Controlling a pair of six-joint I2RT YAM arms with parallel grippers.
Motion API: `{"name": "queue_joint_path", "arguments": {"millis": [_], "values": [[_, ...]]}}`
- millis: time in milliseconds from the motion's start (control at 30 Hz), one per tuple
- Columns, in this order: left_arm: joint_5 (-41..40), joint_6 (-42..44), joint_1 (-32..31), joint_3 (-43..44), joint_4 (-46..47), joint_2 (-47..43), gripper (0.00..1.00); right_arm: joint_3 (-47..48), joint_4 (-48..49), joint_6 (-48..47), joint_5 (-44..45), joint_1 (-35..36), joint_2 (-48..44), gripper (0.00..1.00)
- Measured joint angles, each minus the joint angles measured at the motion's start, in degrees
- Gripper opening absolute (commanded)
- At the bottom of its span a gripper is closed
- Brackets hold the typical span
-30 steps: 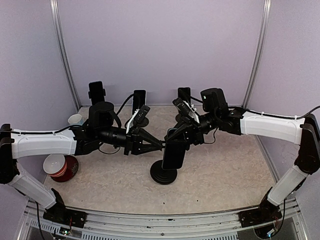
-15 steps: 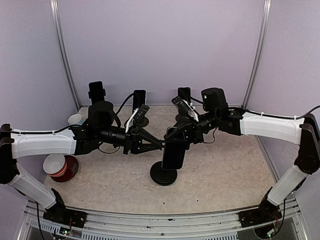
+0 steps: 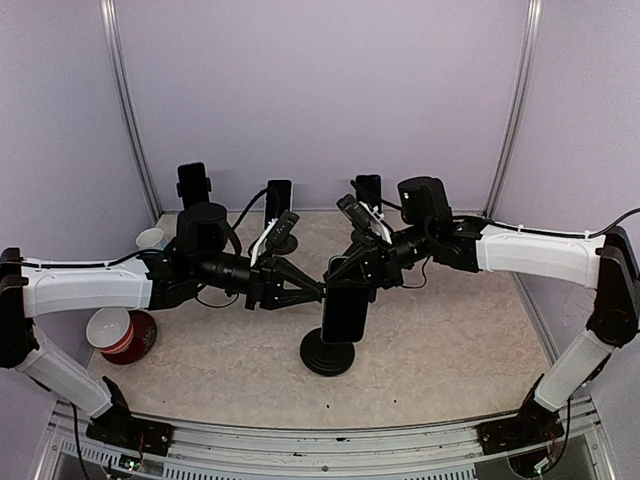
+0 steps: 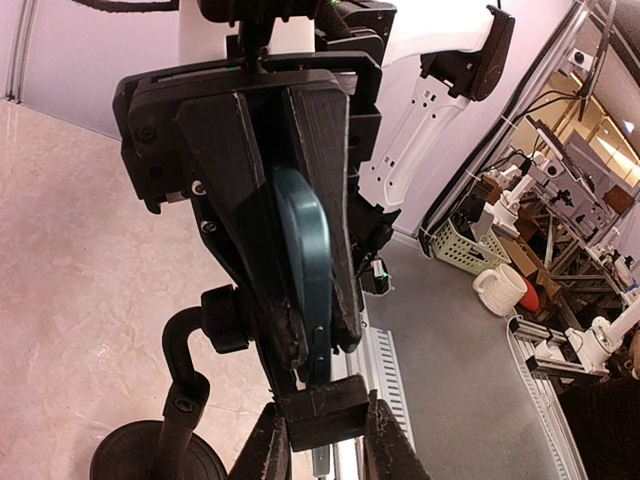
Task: Place the phone on the phone stand
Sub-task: Install the phone on the phone stand.
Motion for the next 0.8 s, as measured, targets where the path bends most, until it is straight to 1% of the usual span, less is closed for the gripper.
{"name": "queue_joint_path", "arguments": {"millis": [500,667,800], "values": [[0.31,0.37,0.0,0.0,0.0,0.0,0.01,1.9,-0.98,1.51,1.42,1.33,0.57,0.0],[0.39,0.74,0.07,0.0,-0.07,0.0,0.12,2.38,-1.44,1.79,1.46,1.42,0.83,0.0],[0.44,1.01,0.2,0.0,-0.13,-0.02,0.28,2.49,-1.51,1.84,1.51,1.42,0.94,0.0]]}}
